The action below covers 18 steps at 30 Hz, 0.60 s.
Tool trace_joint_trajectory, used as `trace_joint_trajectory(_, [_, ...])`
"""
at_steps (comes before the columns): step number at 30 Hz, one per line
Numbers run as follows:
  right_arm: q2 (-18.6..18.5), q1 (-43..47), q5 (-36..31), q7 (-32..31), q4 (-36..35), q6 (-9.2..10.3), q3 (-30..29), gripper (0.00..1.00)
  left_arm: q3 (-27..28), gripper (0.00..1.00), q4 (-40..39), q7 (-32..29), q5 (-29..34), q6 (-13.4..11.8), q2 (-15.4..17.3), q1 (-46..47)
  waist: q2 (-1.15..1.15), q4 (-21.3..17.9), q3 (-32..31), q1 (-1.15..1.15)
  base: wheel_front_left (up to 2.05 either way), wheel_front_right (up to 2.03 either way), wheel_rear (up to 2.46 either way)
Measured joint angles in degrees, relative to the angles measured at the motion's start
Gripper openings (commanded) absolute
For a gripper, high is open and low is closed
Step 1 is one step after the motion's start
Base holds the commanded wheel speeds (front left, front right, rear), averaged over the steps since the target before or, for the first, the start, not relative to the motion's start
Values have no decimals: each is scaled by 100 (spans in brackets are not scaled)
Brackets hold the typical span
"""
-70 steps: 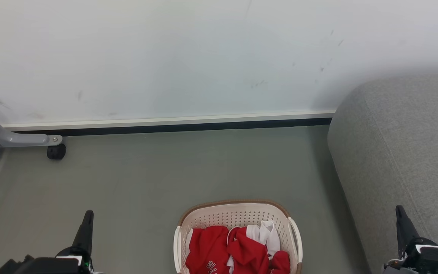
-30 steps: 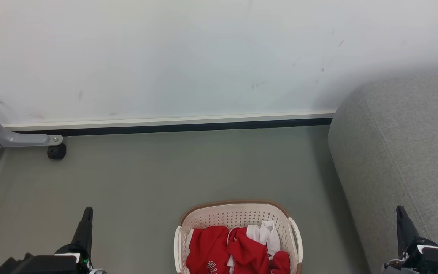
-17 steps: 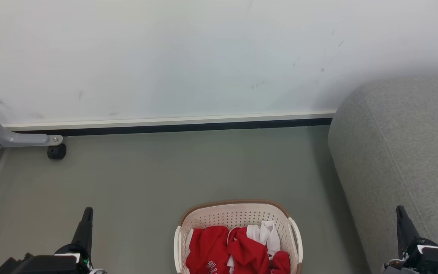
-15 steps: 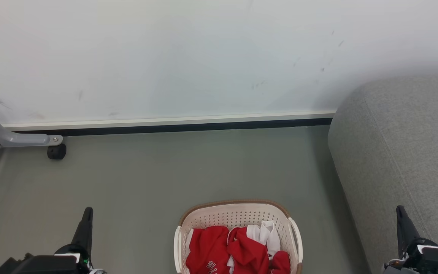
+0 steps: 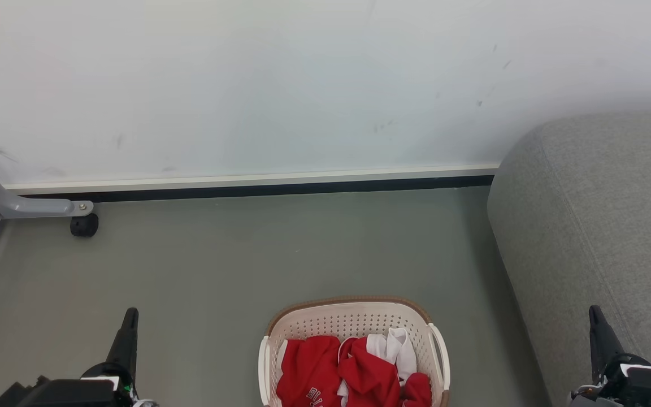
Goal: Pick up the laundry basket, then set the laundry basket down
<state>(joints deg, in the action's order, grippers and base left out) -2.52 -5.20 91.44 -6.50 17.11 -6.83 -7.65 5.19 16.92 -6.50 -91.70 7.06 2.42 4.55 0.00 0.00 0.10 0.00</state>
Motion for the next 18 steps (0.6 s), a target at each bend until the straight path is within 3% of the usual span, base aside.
trace_joint_trajectory(18, [0,0,0,0,-1,0,0,0,0,0,1,0,0,0,0,0,0,0,0,0,0,0,0])
